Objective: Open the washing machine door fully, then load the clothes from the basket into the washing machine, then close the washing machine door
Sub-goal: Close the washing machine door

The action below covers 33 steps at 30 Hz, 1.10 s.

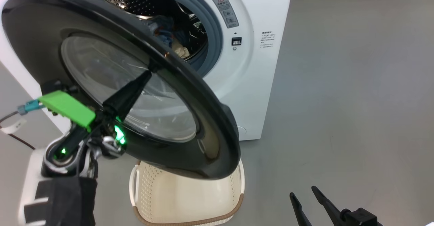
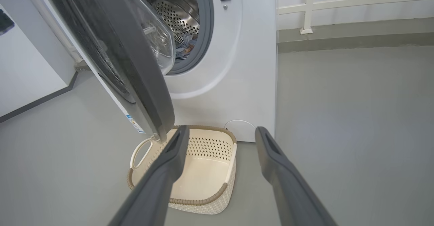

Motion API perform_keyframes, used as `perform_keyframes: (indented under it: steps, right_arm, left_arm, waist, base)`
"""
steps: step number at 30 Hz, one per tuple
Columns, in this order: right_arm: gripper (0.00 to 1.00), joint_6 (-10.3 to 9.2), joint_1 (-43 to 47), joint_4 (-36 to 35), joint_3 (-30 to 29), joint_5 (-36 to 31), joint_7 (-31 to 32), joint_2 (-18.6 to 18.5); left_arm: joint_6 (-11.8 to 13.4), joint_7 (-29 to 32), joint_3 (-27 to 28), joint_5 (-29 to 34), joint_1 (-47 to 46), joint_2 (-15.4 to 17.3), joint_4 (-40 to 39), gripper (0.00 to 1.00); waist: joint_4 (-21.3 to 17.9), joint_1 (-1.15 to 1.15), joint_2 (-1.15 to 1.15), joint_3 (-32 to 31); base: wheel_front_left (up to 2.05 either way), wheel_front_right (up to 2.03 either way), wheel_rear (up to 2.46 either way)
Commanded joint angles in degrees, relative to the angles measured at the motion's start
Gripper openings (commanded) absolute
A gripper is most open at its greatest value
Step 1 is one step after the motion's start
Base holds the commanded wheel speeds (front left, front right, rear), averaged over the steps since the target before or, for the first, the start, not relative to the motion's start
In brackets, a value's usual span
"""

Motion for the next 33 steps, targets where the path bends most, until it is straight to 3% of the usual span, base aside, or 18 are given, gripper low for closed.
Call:
perform_keyframes:
  steps: [1, 10, 16, 25, 33]
  right_arm:
    - [1.00, 0.14, -2.17, -1.13, 1.49, 0.25, -0.29, -0.48]
    - [1.00, 0.14, -2.47, -0.71, 2.41, 0.48, -0.29, -0.79]
    - [1.00, 0.14, -2.59, -0.54, 2.86, 0.64, -0.29, -1.11]
    - [1.00, 0.14, -2.99, -0.45, 3.13, 0.84, -0.29, -1.24]
    - [1.00, 0.14, -2.28, -0.53, 2.38, 0.80, -0.29, -0.96]
  left_arm:
    - [-1.27, -2.32, 0.97, 0.90, -4.37, 1.06, 0.58, 0.00]
    - [-3.85, -11.65, 0.28, 3.66, -10.84, 1.06, 10.91, 0.00]
    - [-4.32, -15.40, -0.79, 2.29, -14.44, 1.06, 16.29, 0.00]
    - [-4.36, -17.22, -4.72, -0.91, -15.35, 1.06, 15.64, 0.00]
    - [-4.37, -17.41, -7.06, 1.68, -12.56, 1.52, 13.24, 0.00]
  waist:
    - [-0.26, 0.00, 0.00, 0.08]
    - [-0.92, 0.00, 0.00, -0.17]
    - [-0.90, 0.00, 0.00, -0.38]
    - [-0.77, 0.00, 0.00, -0.49]
    - [0.48, 0.00, 0.00, -0.89]
  base:
    - [0.00, 0.00, 0.00]
    - [0.00, 0.00, 0.00]
    - [0.00, 0.00, 0.00]
    - [0.00, 0.00, 0.00]
    - [0.00, 0.00, 0.00]
